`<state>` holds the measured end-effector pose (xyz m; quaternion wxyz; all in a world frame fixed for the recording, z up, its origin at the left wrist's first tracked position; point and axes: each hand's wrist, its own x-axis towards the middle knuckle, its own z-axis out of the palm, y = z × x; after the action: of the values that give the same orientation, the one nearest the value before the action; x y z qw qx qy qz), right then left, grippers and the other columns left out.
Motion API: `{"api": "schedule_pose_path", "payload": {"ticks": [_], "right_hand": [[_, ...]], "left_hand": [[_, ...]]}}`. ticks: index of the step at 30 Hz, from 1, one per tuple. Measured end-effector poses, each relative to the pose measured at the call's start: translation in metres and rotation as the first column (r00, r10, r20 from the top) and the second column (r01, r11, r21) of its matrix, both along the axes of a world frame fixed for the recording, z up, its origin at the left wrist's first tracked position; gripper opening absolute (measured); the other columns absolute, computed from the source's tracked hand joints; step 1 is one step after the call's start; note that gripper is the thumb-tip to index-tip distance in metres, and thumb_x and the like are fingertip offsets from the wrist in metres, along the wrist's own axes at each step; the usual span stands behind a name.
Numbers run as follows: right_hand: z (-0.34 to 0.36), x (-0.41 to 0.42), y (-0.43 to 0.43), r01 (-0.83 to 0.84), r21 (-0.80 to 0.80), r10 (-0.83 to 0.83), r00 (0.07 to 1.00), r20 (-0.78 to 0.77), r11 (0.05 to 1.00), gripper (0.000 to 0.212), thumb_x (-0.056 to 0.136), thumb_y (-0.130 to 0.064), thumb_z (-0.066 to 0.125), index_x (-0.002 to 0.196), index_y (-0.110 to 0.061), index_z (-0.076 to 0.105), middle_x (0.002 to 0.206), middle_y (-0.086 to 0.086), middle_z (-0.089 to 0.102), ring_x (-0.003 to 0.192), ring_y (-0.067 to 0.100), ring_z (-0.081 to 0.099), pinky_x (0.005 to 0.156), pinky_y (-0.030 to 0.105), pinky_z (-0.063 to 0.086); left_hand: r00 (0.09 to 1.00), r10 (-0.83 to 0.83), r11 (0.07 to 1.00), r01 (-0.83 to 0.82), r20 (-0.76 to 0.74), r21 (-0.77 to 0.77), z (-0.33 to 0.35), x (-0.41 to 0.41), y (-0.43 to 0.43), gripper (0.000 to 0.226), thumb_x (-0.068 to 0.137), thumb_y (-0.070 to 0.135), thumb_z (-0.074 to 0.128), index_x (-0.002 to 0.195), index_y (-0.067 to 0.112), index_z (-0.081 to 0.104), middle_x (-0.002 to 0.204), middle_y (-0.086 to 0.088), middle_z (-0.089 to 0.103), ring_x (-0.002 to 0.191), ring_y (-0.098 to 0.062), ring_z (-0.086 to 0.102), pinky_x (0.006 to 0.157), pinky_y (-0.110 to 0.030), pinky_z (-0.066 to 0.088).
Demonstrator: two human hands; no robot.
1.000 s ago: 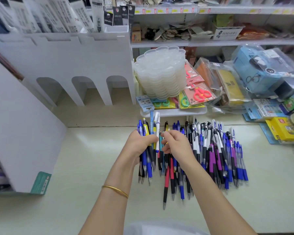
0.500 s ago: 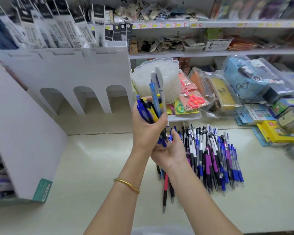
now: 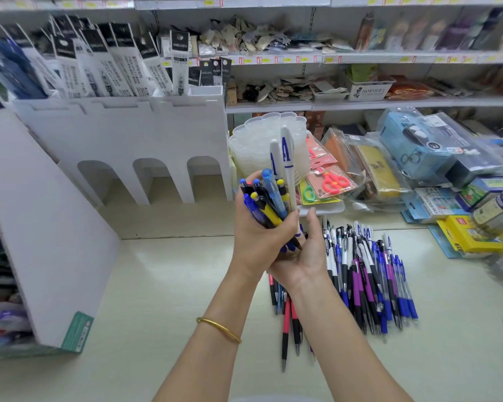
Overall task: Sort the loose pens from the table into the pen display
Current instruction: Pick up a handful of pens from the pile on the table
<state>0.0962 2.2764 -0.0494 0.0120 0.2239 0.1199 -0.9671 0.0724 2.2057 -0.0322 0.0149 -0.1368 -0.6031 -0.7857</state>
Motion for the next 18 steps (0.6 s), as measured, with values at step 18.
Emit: {"api": "schedule_pose_path", "payload": {"ticks": [18], "right_hand": [[0.005,-0.018,-0.008,0.125,0.281,-0.086,0.985,-0.147,0.951,0.042,0.070,-0.023,0.068,0.108,-0.006,0.068,0.114,0.016,0.066,0.099,0.028,0.067,0.088,0.034,0.055]], "left_hand": [[0.999,-0.038,0.999,0.038,0.014,0.039,0.003,0.002,0.001,0.063,0.063,-0.009,0.068,0.120,0.014,0.052,0.101,0.009,0.072,0.099,-0.014,0.069,0.085,-0.032,0.054]]}}
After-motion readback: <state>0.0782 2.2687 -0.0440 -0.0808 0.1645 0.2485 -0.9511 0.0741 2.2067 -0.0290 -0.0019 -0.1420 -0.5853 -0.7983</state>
